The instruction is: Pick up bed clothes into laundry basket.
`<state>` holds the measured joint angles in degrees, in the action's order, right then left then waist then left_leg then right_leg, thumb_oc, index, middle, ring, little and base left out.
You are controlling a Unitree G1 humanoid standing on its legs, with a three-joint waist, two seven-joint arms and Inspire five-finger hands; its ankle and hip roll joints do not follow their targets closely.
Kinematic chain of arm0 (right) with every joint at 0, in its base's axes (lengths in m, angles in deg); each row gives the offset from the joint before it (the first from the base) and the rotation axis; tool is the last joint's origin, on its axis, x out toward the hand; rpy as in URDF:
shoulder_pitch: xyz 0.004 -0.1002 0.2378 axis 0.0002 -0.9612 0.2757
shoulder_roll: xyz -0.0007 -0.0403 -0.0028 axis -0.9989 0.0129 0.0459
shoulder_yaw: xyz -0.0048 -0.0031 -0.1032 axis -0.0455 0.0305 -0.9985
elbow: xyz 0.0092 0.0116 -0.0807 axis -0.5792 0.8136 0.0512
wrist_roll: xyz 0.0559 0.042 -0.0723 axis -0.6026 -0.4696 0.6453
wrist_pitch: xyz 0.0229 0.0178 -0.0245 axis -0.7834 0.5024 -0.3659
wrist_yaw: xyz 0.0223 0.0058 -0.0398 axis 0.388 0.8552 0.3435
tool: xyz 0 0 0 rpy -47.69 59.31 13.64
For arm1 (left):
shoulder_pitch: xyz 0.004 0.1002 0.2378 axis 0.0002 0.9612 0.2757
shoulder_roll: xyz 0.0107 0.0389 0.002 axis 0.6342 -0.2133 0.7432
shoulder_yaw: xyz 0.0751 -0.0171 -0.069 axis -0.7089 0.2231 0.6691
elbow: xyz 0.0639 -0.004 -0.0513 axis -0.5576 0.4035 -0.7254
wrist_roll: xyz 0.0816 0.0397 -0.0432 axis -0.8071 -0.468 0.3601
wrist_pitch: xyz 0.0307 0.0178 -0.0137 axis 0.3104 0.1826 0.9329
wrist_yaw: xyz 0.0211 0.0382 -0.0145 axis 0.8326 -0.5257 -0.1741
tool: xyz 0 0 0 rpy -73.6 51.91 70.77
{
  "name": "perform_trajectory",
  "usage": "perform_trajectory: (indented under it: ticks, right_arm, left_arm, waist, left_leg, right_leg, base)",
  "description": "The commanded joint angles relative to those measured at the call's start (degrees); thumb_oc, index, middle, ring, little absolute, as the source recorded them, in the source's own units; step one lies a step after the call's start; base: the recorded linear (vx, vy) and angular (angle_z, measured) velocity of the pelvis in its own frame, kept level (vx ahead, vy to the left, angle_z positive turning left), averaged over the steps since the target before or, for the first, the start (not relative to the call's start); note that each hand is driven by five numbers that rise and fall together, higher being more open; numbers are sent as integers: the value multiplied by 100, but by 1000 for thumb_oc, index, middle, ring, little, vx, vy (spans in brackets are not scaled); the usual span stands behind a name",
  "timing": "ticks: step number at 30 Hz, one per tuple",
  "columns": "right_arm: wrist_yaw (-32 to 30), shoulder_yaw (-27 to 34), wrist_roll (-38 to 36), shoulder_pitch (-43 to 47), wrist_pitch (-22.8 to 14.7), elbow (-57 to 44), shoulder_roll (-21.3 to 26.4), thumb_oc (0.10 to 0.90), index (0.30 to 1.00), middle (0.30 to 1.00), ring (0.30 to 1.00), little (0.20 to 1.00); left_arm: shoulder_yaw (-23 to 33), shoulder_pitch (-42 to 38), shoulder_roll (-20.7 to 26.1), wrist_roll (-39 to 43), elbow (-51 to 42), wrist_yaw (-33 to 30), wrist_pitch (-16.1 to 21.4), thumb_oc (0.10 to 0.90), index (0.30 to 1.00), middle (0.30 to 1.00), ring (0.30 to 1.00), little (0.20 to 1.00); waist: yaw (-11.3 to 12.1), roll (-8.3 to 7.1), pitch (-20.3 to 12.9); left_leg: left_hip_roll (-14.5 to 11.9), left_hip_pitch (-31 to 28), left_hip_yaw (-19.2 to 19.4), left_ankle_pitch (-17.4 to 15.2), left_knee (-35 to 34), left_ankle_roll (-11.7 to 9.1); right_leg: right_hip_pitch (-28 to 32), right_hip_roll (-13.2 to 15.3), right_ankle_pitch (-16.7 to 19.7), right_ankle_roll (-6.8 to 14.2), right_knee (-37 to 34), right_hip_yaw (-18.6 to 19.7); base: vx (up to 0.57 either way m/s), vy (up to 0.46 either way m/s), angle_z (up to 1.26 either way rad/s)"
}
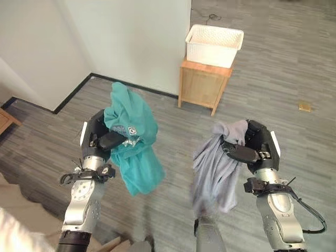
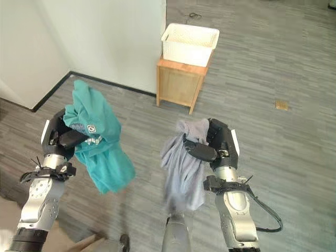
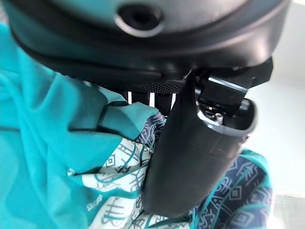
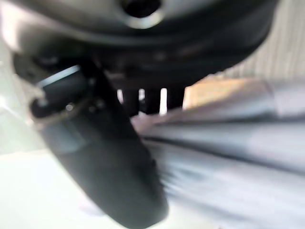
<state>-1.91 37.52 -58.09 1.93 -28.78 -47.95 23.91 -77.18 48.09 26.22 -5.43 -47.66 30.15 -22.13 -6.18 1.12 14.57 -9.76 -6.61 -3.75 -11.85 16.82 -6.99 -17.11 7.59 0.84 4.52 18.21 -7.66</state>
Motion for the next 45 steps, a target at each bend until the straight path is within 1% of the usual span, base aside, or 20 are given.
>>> perform_trajectory:
  ticks: [1, 2, 3, 7, 10, 11, 12, 15, 18, 20, 21, 24, 26, 28, 31, 32, 34, 39, 42, 45]
  right_arm:
    - [130, 102, -566, 861, -789, -678, 129, 400, 300, 300, 300, 300]
    - [133, 106, -571, 870, -793, -670, 129, 400, 300, 300, 300, 300]
    - [24, 107, -659, 958, -829, -652, 248, 400, 300, 300, 300, 300]
    - [-160, 174, -586, 1154, -865, -663, 388, 400, 300, 300, 300, 300]
    - [-187, 117, -553, 1271, -906, -624, 387, 400, 300, 300, 300, 300]
    - [-135, 24, -451, 1295, -905, -606, 345, 400, 300, 300, 300, 300]
    - [-112, 6, -413, 1297, -883, -597, 336, 400, 300, 300, 300, 300]
    - [-85, -86, -413, 1416, -872, -449, 275, 400, 300, 300, 300, 300]
    - [-47, -117, -407, 1510, -822, -445, 245, 400, 300, 300, 300, 300]
    - [-9, -227, -411, 1684, -823, -371, 132, 400, 300, 300, 300, 300]
    - [-26, -333, -384, 1811, -825, -249, -28, 400, 300, 300, 300, 300]
    - [-23, -307, -326, 1885, -782, -206, -88, 400, 300, 300, 300, 300]
    - [-60, -249, -175, 1879, -708, -162, -47, 400, 300, 300, 300, 300]
    - [-138, -64, -118, 1860, -720, -125, 104, 400, 300, 300, 300, 300]
    - [-219, 154, -135, 1911, -757, -104, 335, 400, 300, 300, 300, 300]
    - [-357, 342, -149, 2023, -793, -53, 807, 400, 300, 300, 300, 300]
    - [-346, 503, -58, 2120, -712, 192, 1386, 400, 300, 300, 300, 300]
    - [-125, 172, -535, 2827, -792, 909, 2604, 400, 300, 300, 300, 300]
    - [212, -738, -699, 3959, -652, 1582, 4273, 400, 300, 300, 300, 300]
    - [291, -1502, -715, 4830, -665, 1973, 4841, 400, 300, 300, 300, 300]
  left_arm:
    - [40, -871, 430, 183, -613, 217, 618, 400, 300, 300, 300, 300]
    - [40, -881, 433, 183, -610, 217, 619, 400, 300, 300, 300, 300]
    - [-14, -953, 450, 229, -561, 212, 565, 400, 300, 300, 300, 300]
    - [-140, -1006, 302, 354, -562, 121, 555, 400, 300, 300, 300, 300]
    - [-253, -1003, 193, 366, -527, 155, 565, 400, 300, 300, 300, 300]
    - [-328, -926, 158, 331, -529, 214, 578, 400, 300, 300, 300, 300]
    - [-325, -851, 146, 326, -551, 263, 577, 400, 300, 300, 300, 300]
    - [-349, -854, 113, 233, -592, 300, 575, 400, 300, 300, 300, 300]
    - [-248, -808, 166, 225, -630, 280, 581, 400, 300, 300, 300, 300]
    - [-149, -708, 242, 160, -670, 262, 588, 400, 300, 300, 300, 300]
    - [-125, -717, 325, 89, -631, 166, 589, 400, 300, 300, 300, 300]
    - [-106, -746, 396, 117, -635, 137, 577, 400, 300, 300, 300, 300]
    - [-149, -809, 474, 108, -602, 120, 580, 400, 300, 300, 300, 300]
    - [-277, -1049, 556, 133, -600, 152, 542, 400, 300, 300, 300, 300]
    - [-395, -1164, 522, 188, -547, 208, 520, 400, 300, 300, 300, 300]
    - [-591, -1283, 544, 174, -461, 265, 510, 400, 300, 300, 300, 300]
    - [-700, -1251, 540, 94, -424, 293, 481, 400, 300, 300, 300, 300]
    - [-769, -947, 343, 337, -427, 490, 506, 400, 300, 300, 300, 300]
    - [-1046, -670, 404, 556, -404, 646, 441, 400, 300, 300, 300, 300]
    - [-1027, -568, 440, 641, -424, 698, 437, 400, 300, 300, 300, 300]
  waist:
    - [-214, -137, -691]
    - [-242, -151, -705]
    - [-67, -354, -601]
    - [309, -489, -290]
    - [560, -418, -256]
    - [820, -256, -280]
    - [909, -217, -330]
    - [1055, -160, -445]
    - [1124, -215, -598]
    - [1242, -395, -773]
    - [1374, -559, -800]
    - [1292, -521, -712]
    - [1091, -358, -668]
    - [871, -232, -604]
    - [741, -219, -625]
    - [639, -311, -694]
    - [700, -444, -794]
    - [807, -541, -975]
    - [912, -679, -1068]
    - [858, -672, -1056]
  left_leg:
    - [-183, -420, 184, 1883, 1711, 152]
    - [-166, -357, 143, 1899, 1741, 149]
    - [-345, 104, 319, 2091, 2524, 322]
    - [-51, 1325, 608, 1455, 2734, 322]
    - [380, 1798, 862, 1411, 1438, 296]
    - [859, 1957, 781, 1554, -73, 395]
    - [1008, 1862, 728, 1701, -543, 438]
    - [1204, 1987, 1020, 2012, -1203, 414]
    - [1152, 1827, 1304, 1897, -1158, 528]
    - [1216, 1689, 1301, 1573, -1018, 770]
    - [1225, 1432, 1456, 1268, -952, 984]
    - [1155, 1070, 1452, 1080, -970, 1128]
    - [1046, 715, 1306, 990, -1069, 1134]
    - [1001, 342, 943, 919, -1283, 1020]
    - [993, 273, 620, 872, -1347, 912]
    - [1067, 209, 275, 805, -1434, 825]
    - [1155, 258, 130, 758, -1384, 772]
    - [1105, 228, 31, 934, -1738, 707]
    - [994, 268, -60, 999, -1819, 564]
    - [937, 258, -107, 1034, -1862, 508]
  right_leg:
    - [572, -188, -244, -60, -650, 197]
    - [561, -166, -211, -66, -683, 172]
    - [966, -344, -448, -381, -758, 213]
    - [1722, -404, -623, -389, -1107, 232]
    - [2094, -453, -703, -325, -1322, 339]
    - [2429, -756, -878, -319, -1413, 480]
    - [2582, -838, -893, -324, -1491, 537]
    - [3021, -1063, -1097, -386, -1645, 606]
    - [3176, -1064, -1303, -399, -1591, 657]
    - [3217, -928, -1524, -257, -1157, 628]
    - [2826, -726, -881, 343, 164, 507]
    - [2290, -570, -162, 806, 1672, 433]
    - [1693, -491, -72, 706, 2133, 294]
    - [1155, -24, -561, 363, 1366, 314]
    - [1249, -29, -601, 273, 332, 608]
    - [1223, -47, -377, 386, -632, 1236]
    - [1471, -42, -333, 476, -1041, 1282]
    - [1814, 12, -242, 492, -1464, 983]
    - [1986, -48, -319, 416, -1673, 806]
    - [2042, -107, -323, 384, -1749, 778]
  base:
    - [291, -312, -22]
    - [453, -593, -18]
    - [455, -591, -12]
    - [422, -337, 17]
    - [547, -111, -14]
    - [574, -81, -47]
    - [574, -80, -46]
    - [471, -112, -55]
    - [441, -54, -48]
    - [583, -1, -60]
    - [541, 10, -51]
    - [266, 30, -57]
    - [401, 41, -11]
    - [440, -96, 99]
    - [266, -172, 110]
    - [195, -112, 141]
    - [206, -158, 129]
    - [112, -144, 69]
    - [64, -122, 41]
    - [31, -65, -9]
